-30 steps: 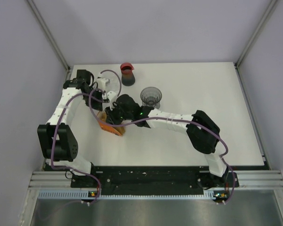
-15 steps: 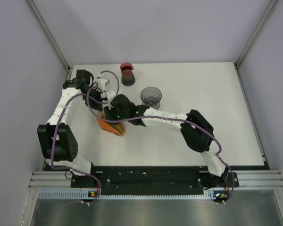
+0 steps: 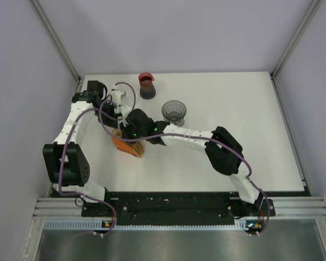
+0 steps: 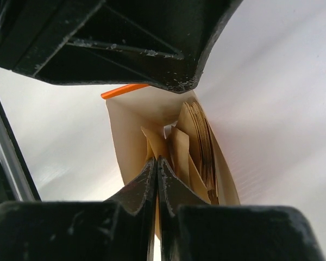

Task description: Place the coffee filter in the dripper

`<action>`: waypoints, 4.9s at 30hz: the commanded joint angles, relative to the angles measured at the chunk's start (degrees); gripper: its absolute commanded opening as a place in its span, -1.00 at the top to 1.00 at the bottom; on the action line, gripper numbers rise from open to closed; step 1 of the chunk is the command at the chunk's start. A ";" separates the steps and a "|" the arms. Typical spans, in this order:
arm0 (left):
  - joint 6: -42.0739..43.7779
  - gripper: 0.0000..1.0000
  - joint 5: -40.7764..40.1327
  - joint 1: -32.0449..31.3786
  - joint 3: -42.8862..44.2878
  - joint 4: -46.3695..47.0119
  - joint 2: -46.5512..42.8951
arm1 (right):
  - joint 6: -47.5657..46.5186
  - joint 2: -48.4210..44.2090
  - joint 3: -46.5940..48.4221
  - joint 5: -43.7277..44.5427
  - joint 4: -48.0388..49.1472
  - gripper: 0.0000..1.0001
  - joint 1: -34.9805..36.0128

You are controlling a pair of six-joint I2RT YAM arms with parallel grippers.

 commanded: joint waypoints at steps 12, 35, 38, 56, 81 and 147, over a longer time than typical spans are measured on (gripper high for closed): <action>0.07 1.00 0.94 -0.21 0.28 -1.13 0.27 | -3.56 -11.76 -3.17 -1.63 0.48 1.00 0.42; 1.28 -0.41 12.44 -0.30 16.09 -7.71 -1.92 | 2.85 -34.96 -11.61 -9.80 -4.88 1.00 -6.69; 0.86 -0.43 15.79 -0.21 17.86 -6.32 -2.62 | 3.30 -37.95 -11.70 -8.32 -6.54 1.00 -7.75; -19.71 -0.70 -4.59 -21.55 34.02 4.06 -6.06 | 7.07 -42.44 -8.97 36.60 -9.63 1.00 -8.11; -16.37 0.93 -23.40 -35.81 30.43 12.14 0.63 | 13.58 -43.76 -13.54 31.25 -5.23 1.00 -11.71; -25.16 0.29 -9.34 -31.85 30.34 4.41 8.71 | 4.00 -35.33 -13.19 11.65 -14.28 1.00 -21.64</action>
